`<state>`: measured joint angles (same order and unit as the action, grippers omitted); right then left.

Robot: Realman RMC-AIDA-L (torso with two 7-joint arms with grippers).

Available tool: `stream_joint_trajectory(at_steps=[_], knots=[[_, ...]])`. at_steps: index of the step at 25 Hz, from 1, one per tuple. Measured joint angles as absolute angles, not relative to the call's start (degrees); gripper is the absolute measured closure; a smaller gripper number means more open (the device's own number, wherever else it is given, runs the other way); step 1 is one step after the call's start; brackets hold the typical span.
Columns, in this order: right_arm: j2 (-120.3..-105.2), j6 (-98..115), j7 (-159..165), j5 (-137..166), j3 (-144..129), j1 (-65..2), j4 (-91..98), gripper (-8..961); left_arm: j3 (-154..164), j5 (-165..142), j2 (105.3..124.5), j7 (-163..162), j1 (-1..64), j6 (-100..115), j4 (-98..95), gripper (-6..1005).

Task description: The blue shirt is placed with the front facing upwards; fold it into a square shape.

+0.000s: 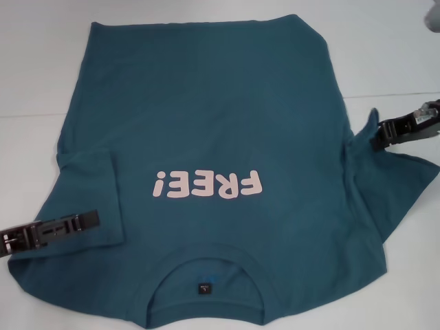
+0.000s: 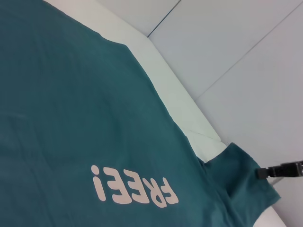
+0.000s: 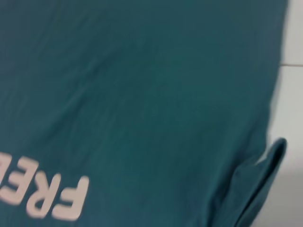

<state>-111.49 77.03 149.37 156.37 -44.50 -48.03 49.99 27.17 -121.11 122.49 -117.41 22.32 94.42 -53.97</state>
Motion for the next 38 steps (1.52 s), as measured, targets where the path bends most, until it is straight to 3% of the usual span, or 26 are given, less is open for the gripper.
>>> stream_joint_trajectory(at_steps=[18,38], knots=[[-115.41,75.75,156.62,161.65,-49.49,-55.6,44.34,944,27.04,-121.11,122.48,-117.59,22.51,92.25,-53.25,206],[-117.27,63.42,155.56,160.99,-49.69,-57.64,37.0,941,26.2,-121.12,122.55,-118.18,22.37,91.15,-52.39,206]])
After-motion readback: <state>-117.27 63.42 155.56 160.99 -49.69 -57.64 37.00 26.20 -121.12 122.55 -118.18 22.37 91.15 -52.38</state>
